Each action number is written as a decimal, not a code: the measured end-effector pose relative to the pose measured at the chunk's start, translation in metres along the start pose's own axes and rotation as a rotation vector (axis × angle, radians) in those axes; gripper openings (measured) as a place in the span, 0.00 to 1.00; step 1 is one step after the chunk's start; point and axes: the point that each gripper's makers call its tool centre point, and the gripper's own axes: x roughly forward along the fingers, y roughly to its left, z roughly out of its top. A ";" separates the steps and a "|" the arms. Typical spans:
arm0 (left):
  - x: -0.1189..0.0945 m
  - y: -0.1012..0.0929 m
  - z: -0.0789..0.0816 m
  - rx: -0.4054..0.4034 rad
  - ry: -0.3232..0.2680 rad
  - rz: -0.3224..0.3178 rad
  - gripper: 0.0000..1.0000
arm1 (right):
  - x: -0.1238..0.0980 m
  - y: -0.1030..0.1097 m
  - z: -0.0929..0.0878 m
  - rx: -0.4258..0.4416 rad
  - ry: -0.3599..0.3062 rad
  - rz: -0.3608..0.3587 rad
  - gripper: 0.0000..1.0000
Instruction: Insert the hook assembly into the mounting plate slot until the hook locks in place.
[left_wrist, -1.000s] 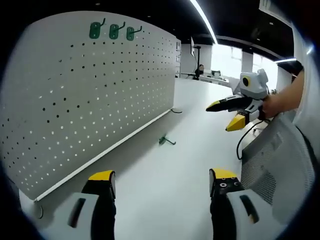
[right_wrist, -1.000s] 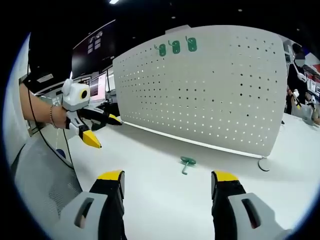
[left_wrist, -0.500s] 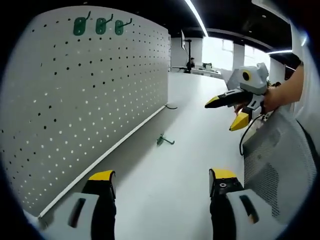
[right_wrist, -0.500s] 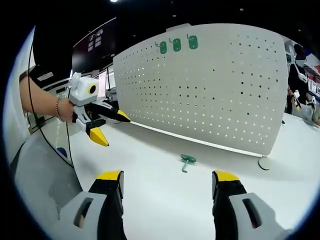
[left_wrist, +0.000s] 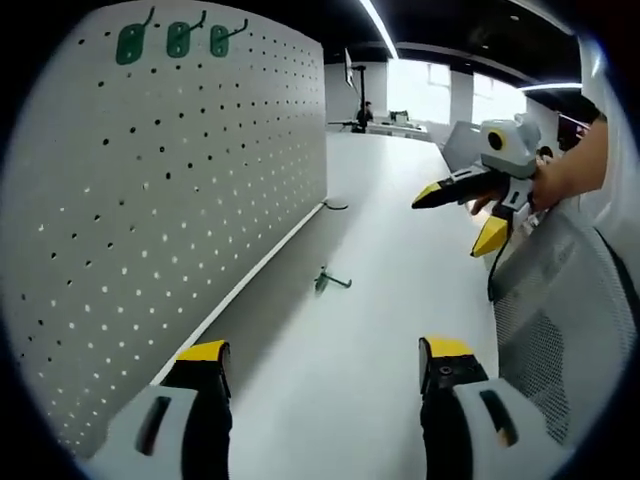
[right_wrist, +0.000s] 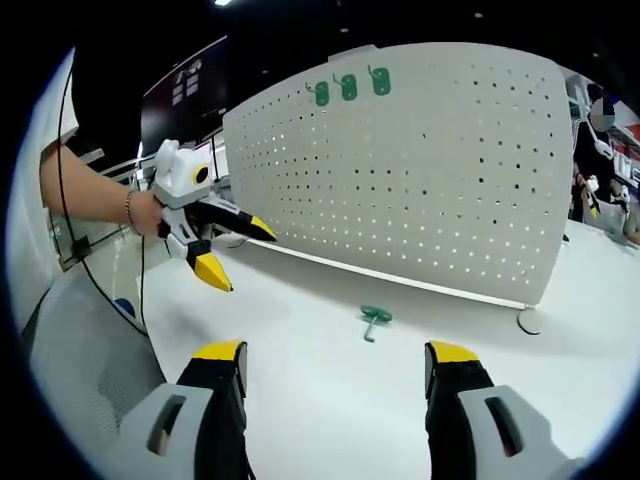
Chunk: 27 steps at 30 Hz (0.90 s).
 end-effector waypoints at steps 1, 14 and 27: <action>0.001 0.001 0.001 0.004 0.003 -0.004 0.79 | 0.000 0.000 0.000 0.001 0.001 0.000 0.70; 0.021 0.011 0.010 0.113 0.066 -0.052 0.79 | 0.001 0.002 -0.002 -0.005 0.011 0.008 0.69; 0.037 0.021 0.018 0.208 0.120 -0.128 0.79 | 0.001 0.003 -0.005 0.004 0.022 0.012 0.69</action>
